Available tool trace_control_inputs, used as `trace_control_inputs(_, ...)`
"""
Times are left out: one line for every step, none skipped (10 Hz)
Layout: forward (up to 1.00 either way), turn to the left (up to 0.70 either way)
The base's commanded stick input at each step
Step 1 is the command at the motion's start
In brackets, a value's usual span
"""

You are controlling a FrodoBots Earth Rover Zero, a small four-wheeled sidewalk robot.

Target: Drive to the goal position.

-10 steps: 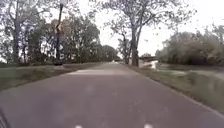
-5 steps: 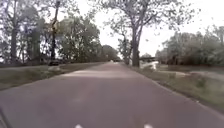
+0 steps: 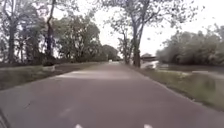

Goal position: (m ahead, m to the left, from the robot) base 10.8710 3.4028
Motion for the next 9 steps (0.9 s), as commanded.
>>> trace_control_inputs(1.00, 0.00)
trace_control_inputs(1.00, 0.00)
trace_control_inputs(1.00, 0.00)
trace_control_inputs(1.00, 0.00)
trace_control_inputs(1.00, 0.00)
trace_control_inputs(1.00, 0.00)
trace_control_inputs(1.00, 0.00)
trace_control_inputs(1.00, 0.00)
trace_control_inputs(1.00, 0.00)
